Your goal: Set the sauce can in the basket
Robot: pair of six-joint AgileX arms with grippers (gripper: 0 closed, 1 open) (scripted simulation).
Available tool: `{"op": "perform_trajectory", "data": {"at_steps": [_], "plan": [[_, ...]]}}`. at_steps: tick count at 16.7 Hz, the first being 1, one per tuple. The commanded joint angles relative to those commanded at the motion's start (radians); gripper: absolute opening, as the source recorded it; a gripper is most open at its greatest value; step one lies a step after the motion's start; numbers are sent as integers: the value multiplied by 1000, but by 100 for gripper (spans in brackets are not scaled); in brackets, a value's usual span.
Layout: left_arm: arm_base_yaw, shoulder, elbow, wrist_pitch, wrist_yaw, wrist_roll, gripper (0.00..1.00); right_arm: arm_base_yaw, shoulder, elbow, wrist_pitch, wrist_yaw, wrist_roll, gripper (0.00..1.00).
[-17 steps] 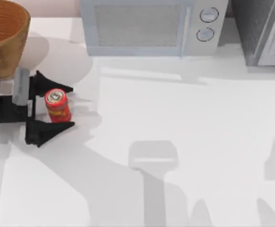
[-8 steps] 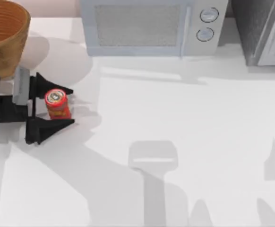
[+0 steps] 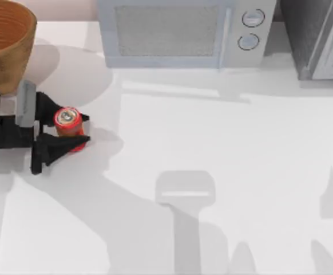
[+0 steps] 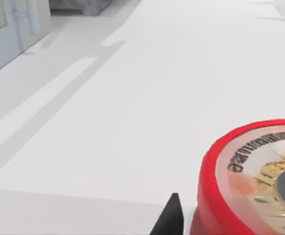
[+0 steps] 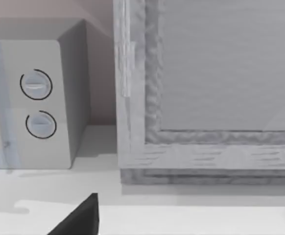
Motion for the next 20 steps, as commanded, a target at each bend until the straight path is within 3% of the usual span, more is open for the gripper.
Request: {"op": "perform_trajectory", "data": {"at_steps": [2, 13, 17, 20], "plan": [[0, 0, 0, 0, 0, 0, 0, 0, 0, 0, 0, 0, 0, 100], [-29, 9, -25, 21, 11, -32, 0, 0, 0, 0, 0, 0, 0, 100], [-155, -48, -83, 124, 47, -217, 0, 0, 0, 0, 0, 0, 0, 100], [-186, -166, -75, 224, 60, -436, 0, 0, 0, 0, 0, 0, 0, 100]]}}
